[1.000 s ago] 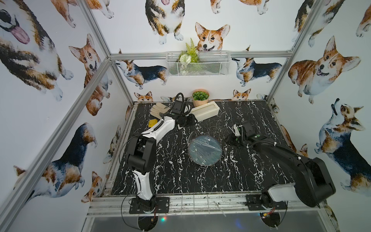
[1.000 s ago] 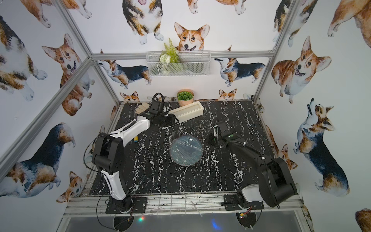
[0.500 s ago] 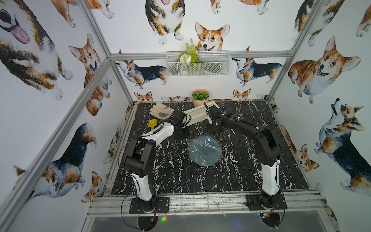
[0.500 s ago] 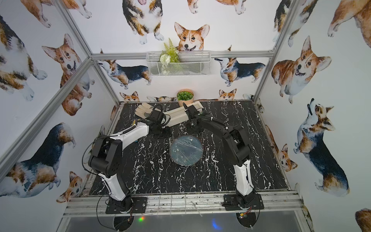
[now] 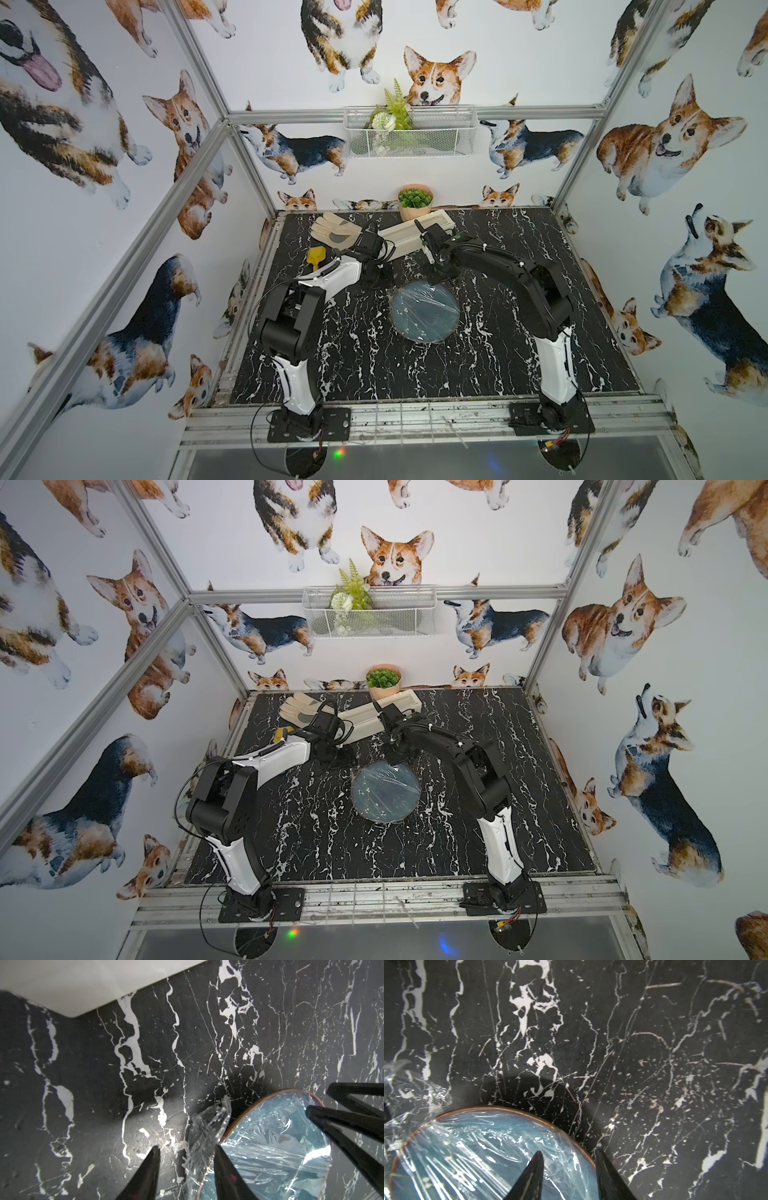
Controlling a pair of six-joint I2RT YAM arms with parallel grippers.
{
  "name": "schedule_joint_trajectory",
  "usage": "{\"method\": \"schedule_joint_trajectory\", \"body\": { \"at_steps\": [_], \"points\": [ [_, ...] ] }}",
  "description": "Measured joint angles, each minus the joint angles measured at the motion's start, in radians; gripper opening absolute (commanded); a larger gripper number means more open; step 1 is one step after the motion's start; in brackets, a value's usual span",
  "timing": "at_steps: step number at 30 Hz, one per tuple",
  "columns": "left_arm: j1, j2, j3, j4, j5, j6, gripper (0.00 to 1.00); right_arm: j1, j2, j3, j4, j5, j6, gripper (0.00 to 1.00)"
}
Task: Wrap the plate with plastic wrap
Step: Cover the plate with plastic wrap.
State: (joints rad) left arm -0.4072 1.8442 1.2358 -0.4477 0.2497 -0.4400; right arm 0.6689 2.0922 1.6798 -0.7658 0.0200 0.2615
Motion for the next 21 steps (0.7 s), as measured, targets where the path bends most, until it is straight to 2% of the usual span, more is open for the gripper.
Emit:
{"method": "schedule_joint_trajectory", "body": {
  "at_steps": [10,13,18,20,21],
  "points": [
    [-0.001,0.005,-0.008,0.008,0.011,-0.006,0.44,0.010,0.026,0.003,0.004,-0.021,0.001,0.30],
    [-0.001,0.001,-0.011,0.007,0.011,-0.006,0.44,0.009,0.034,0.014,0.003,-0.021,0.000,0.18],
    [-0.001,-0.003,-0.011,0.007,0.014,-0.005,0.44,0.009,0.039,0.030,0.002,-0.014,0.000,0.14],
    [-0.001,-0.003,-0.011,0.007,0.014,-0.005,0.44,0.009,0.040,0.035,-0.001,-0.001,0.000,0.10],
    [-0.001,-0.003,-0.011,0.007,0.014,-0.005,0.44,0.009,0.041,0.037,-0.001,0.005,0.000,0.03]
  ]
}}
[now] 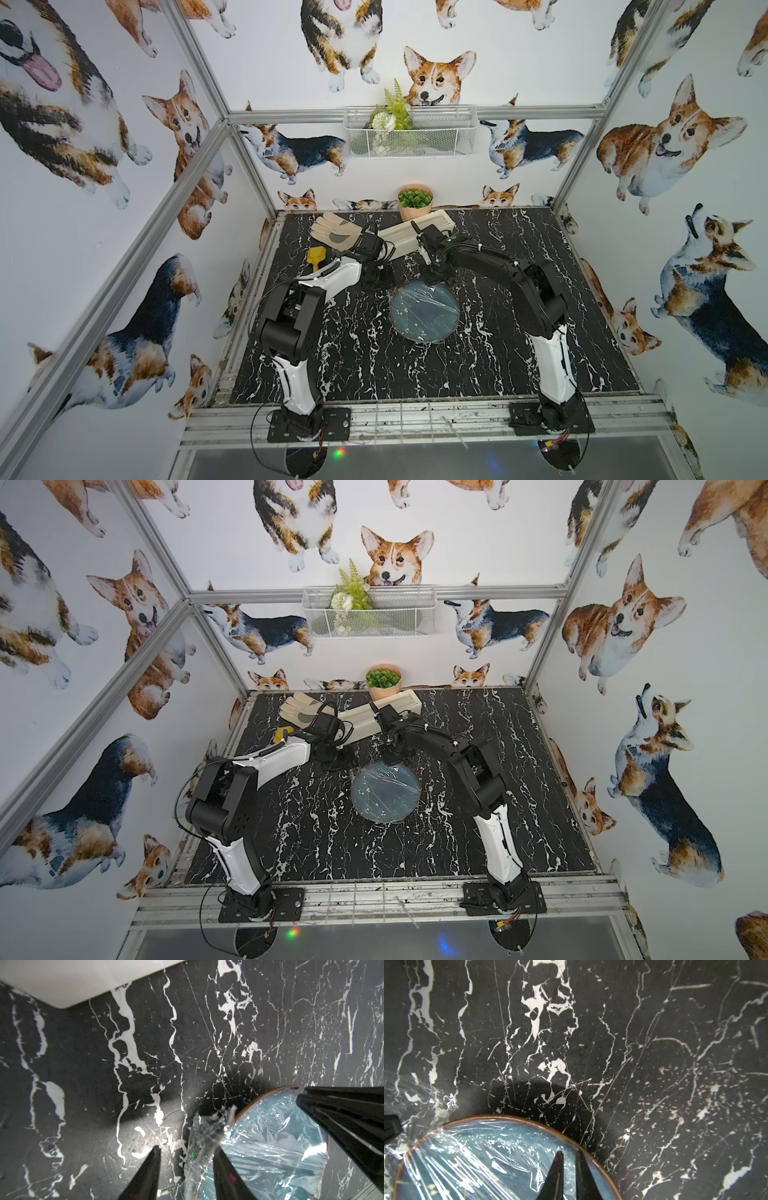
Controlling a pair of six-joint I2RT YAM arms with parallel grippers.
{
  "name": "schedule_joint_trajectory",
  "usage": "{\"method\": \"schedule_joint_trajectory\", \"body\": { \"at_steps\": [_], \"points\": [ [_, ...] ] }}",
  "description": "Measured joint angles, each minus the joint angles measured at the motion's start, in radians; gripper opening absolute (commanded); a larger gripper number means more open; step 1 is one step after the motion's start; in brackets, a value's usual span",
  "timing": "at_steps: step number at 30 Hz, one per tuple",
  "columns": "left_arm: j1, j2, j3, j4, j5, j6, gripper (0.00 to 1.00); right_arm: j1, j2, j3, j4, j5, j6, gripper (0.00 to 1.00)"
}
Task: Wrap the plate with plastic wrap
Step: Cover the plate with plastic wrap.
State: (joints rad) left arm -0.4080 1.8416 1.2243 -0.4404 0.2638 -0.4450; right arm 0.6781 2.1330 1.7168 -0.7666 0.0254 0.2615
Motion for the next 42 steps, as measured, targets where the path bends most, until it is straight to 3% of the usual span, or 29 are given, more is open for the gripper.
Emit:
{"method": "schedule_joint_trajectory", "body": {
  "at_steps": [13,22,33,35,37,39,42],
  "points": [
    [0.000,-0.011,0.000,-0.004,0.000,0.004,0.43,0.000,-0.033,-0.001,-0.008,0.070,0.000,0.00],
    [0.000,-0.024,0.000,0.000,0.004,0.003,0.34,-0.014,-0.147,-0.071,0.028,0.125,0.008,0.00],
    [0.000,-0.020,-0.005,-0.008,-0.009,0.010,0.36,-0.066,-0.187,-0.163,0.089,0.130,0.041,0.00],
    [0.000,-0.020,-0.005,-0.011,-0.013,0.016,0.36,-0.072,-0.193,-0.173,0.099,0.122,0.048,0.09],
    [0.000,-0.020,-0.007,-0.011,-0.016,0.018,0.36,-0.078,-0.191,-0.175,0.111,0.076,0.049,0.31],
    [0.000,-0.020,-0.008,-0.014,-0.016,0.019,0.36,-0.083,-0.178,-0.166,0.112,0.051,0.047,0.44],
    [0.000,-0.020,-0.009,-0.014,-0.016,0.023,0.36,-0.082,-0.137,-0.143,0.118,-0.004,0.027,0.53]
  ]
}}
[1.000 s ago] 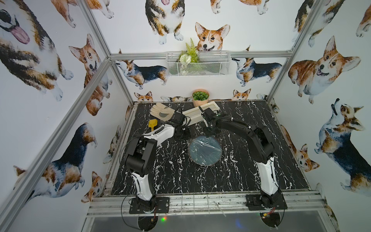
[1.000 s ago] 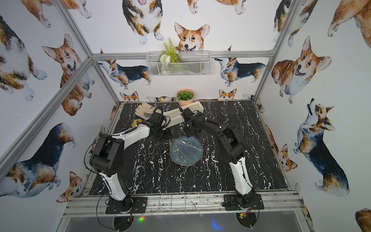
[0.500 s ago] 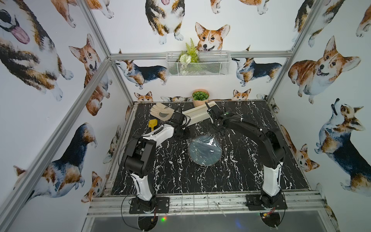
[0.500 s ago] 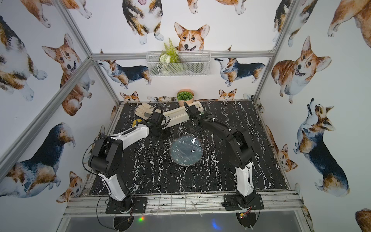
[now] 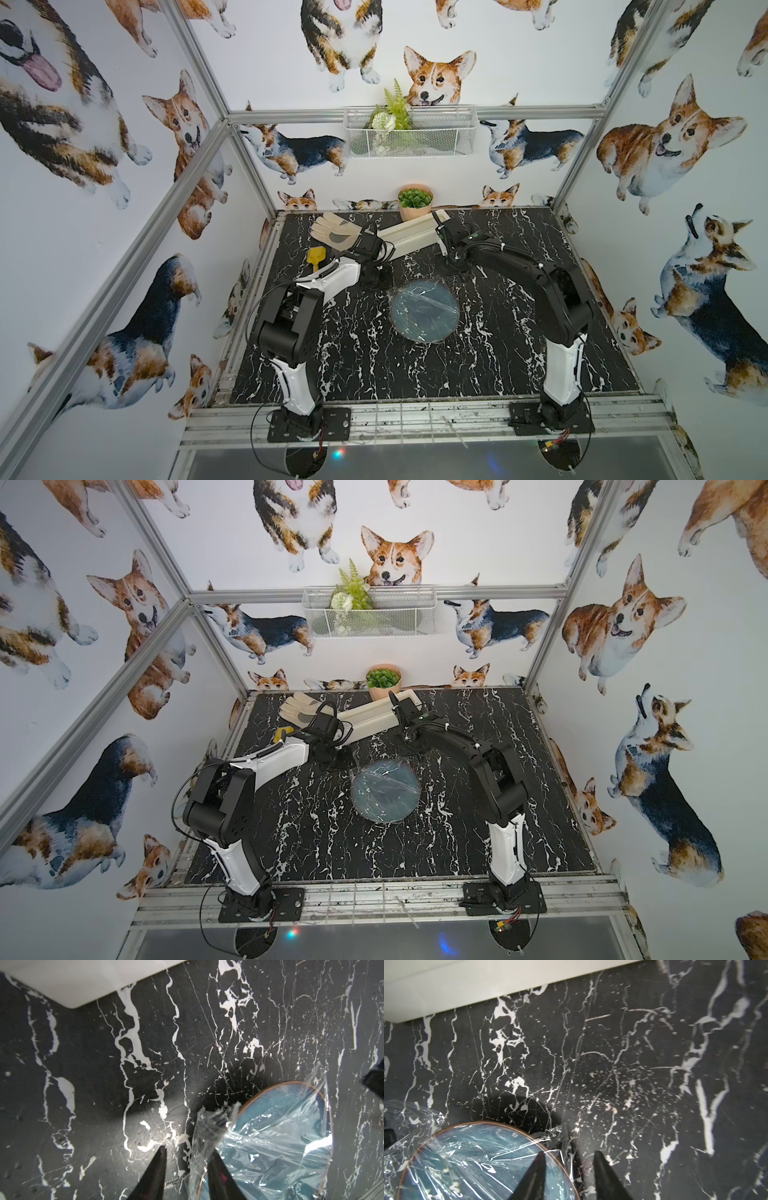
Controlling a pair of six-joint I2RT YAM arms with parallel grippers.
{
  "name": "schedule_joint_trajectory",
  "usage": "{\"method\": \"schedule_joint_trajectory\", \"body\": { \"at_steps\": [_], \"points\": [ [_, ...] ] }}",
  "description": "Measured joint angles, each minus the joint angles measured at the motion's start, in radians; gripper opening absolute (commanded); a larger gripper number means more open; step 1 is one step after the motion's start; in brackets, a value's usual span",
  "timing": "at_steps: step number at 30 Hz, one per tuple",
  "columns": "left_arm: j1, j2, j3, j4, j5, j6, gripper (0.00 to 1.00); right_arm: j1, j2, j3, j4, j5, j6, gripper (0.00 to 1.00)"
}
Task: Wrap the plate with plastic wrap
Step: Cover the plate with plastic wrap.
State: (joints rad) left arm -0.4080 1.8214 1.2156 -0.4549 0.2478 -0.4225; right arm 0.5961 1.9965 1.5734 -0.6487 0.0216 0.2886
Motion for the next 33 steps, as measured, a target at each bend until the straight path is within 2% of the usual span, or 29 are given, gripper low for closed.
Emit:
{"method": "schedule_joint_trajectory", "body": {
  "at_steps": [4,10,15,24,29,33],
  "points": [
    [0.000,0.000,-0.006,0.000,0.000,0.000,0.36,0.002,0.048,0.020,-0.002,-0.045,0.000,0.62],
    [0.000,0.000,-0.018,0.000,0.000,0.001,0.36,0.002,0.073,0.021,-0.006,-0.100,0.011,0.59],
    [0.000,0.000,-0.027,0.004,0.002,0.000,0.36,0.002,0.074,0.002,0.001,-0.128,0.032,0.46],
    [0.000,-0.003,-0.027,0.006,0.005,0.000,0.36,-0.009,0.064,-0.015,0.018,-0.146,0.054,0.12],
    [0.000,-0.003,-0.027,0.007,0.008,0.000,0.35,-0.008,0.050,-0.016,0.018,-0.134,0.057,0.00],
    [-0.001,-0.003,-0.030,0.015,0.009,-0.008,0.31,-0.008,0.030,-0.016,0.016,-0.133,0.061,0.00]
  ]
}}
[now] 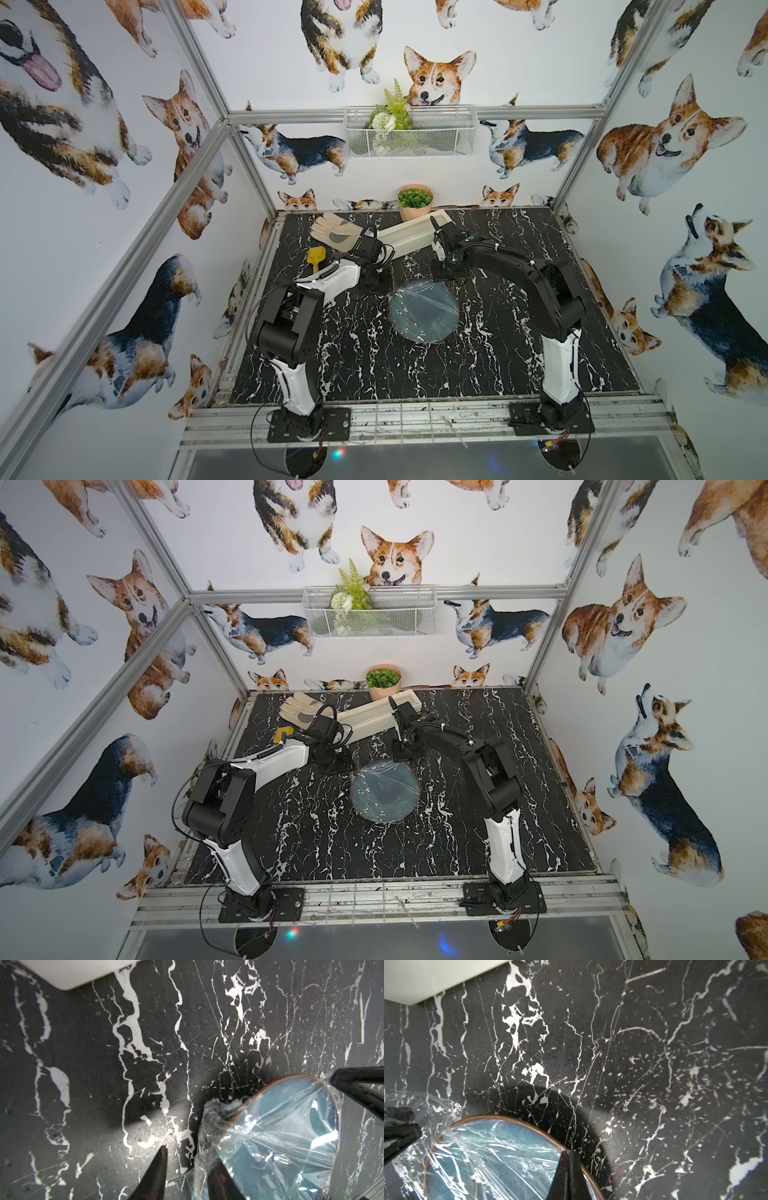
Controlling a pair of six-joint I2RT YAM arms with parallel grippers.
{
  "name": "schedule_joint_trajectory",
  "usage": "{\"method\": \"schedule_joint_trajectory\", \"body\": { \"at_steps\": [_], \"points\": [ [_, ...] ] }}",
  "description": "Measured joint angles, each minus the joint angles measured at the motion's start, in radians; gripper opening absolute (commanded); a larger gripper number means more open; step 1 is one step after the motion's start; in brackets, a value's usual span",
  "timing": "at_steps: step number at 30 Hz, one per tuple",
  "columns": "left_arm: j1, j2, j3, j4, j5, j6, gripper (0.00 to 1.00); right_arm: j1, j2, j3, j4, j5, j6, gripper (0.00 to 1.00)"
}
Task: Wrap the plate with plastic wrap
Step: Cover the plate with plastic wrap.
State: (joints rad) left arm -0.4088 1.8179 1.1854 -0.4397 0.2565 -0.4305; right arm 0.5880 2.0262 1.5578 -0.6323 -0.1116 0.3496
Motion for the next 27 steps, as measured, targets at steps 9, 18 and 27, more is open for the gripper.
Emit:
{"method": "schedule_joint_trajectory", "body": {
  "at_steps": [9,18,27],
  "points": [
    [-0.008,0.000,-0.004,0.029,0.003,-0.019,0.19,0.000,-0.067,-0.013,0.000,0.012,0.001,0.00],
    [-0.011,-0.025,0.005,0.052,-0.004,-0.031,0.10,-0.013,-0.128,-0.047,0.024,0.060,0.016,0.00],
    [-0.011,-0.037,0.006,0.068,-0.039,-0.037,0.08,-0.047,-0.158,-0.102,0.054,0.090,0.034,0.00]
  ]
}}
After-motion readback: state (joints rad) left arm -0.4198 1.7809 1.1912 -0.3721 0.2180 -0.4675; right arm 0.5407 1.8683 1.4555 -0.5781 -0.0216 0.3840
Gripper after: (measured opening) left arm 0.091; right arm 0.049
